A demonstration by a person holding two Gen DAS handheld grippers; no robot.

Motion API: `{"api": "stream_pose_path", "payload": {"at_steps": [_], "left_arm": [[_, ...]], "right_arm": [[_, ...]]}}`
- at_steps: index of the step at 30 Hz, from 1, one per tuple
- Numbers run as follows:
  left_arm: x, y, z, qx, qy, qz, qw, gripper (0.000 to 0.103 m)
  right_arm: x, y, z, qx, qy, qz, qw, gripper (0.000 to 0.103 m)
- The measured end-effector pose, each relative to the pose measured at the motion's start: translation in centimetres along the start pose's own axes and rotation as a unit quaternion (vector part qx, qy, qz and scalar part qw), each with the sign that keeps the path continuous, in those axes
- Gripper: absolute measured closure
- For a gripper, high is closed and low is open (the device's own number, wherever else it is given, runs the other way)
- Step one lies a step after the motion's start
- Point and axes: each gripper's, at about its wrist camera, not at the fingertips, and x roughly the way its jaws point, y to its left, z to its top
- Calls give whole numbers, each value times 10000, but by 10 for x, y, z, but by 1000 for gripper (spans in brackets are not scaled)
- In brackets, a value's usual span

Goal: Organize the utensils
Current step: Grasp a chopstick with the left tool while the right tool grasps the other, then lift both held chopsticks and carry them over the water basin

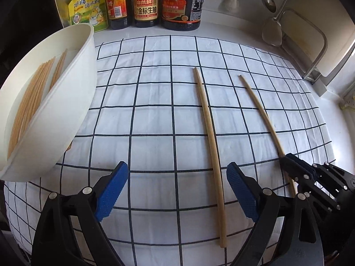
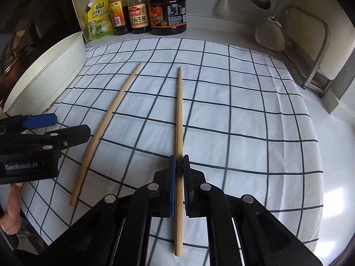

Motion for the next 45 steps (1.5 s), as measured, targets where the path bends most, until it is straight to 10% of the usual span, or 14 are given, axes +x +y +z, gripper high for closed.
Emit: {"api": "stream_pose_path", "payload": {"at_steps": [10, 23, 25, 30, 33, 45], "left_arm": [[15, -2, 4, -11, -34, 242, 9997, 14], [28, -11, 15, 13, -112, 503, 9987, 7], [26, -15, 16, 83, -163, 460, 9988, 15], [18, -28, 17, 287, -166, 181, 9993, 75], [17, -33, 15, 399, -134, 108, 9991, 96], [-33, -7, 9, 282, -250, -391, 9985, 96]], "right_arm": [[-1, -14, -2, 110, -74, -5, 9999, 73], [4, -4, 4, -135, -121, -99, 9998, 73], [4, -4, 3, -139, -125, -92, 9998, 73], [4, -2, 5, -170, -96, -52, 9998, 78], [5, 0, 6, -175, -74, -21, 9998, 96], [-25, 8, 17, 354, -162, 568, 9976, 96]]}}
